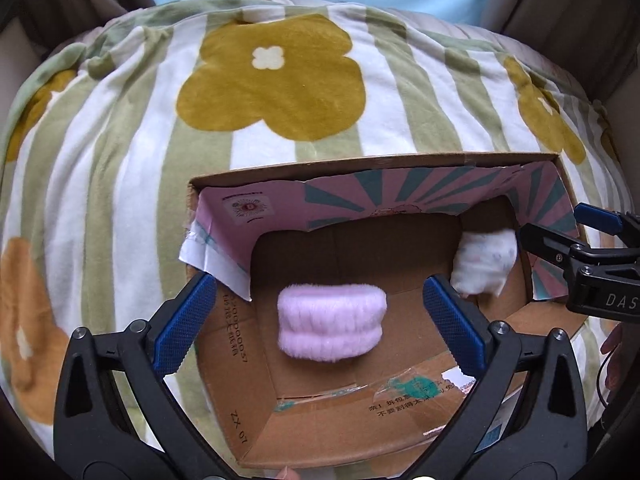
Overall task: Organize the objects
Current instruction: 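Carry hair band and sock into the pink box and open both tools, then grasp the beige MARUBI jar with left tool while right tool grasps the blue box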
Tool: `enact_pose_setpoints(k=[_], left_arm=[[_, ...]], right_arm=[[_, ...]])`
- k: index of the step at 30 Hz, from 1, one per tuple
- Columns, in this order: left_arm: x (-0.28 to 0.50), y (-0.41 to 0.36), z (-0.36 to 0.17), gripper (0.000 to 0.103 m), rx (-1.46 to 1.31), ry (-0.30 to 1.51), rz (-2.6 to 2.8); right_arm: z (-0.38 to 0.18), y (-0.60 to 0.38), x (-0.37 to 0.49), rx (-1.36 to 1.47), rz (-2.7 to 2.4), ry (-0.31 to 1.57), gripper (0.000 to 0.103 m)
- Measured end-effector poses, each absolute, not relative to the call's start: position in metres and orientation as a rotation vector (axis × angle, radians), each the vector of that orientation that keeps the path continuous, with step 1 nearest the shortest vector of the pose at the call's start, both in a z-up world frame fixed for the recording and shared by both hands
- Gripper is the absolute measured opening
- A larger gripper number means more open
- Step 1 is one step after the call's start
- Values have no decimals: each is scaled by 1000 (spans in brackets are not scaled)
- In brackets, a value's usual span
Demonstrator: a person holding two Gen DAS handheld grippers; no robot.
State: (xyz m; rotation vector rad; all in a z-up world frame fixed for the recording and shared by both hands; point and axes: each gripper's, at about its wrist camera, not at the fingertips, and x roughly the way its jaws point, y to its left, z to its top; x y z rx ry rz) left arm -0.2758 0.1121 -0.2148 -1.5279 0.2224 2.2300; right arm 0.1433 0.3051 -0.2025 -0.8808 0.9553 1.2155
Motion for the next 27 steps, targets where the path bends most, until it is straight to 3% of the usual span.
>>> enact_pose_setpoints(k=[16,27], left_arm=[[-266,94,-193,103,-1439,173,2233],[-234,74,-152,103,-1308,159,2296]], right_arm=[[-187,289,131,-832,1236,954,102],[-138,253,115,-758,1315,798,102]])
